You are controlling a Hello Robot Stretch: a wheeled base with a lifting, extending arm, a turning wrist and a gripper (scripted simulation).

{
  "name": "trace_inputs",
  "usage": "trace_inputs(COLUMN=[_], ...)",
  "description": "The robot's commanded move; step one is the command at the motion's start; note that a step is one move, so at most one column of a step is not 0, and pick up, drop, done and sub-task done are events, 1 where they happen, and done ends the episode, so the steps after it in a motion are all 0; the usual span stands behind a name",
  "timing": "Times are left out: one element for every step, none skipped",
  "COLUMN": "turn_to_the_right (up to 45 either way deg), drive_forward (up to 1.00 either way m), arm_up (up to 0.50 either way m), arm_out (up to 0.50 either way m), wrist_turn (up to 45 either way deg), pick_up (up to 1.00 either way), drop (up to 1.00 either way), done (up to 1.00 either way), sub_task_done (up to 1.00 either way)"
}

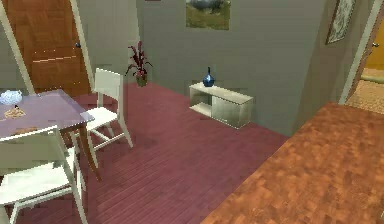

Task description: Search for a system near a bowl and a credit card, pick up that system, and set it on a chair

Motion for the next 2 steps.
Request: trace_inputs(turn_to_the_right=[0.0,33.0], drive_forward=[0.4,0.0], arm_up=[0.0,0.0], arm_out=[0.0,0.0], wrist_turn=[0.0,0.0], pick_up=[0.0,0.0], drop=[0.0,0.0], done=[0.0,0.0], sub_task_done=[0.0,0.0])
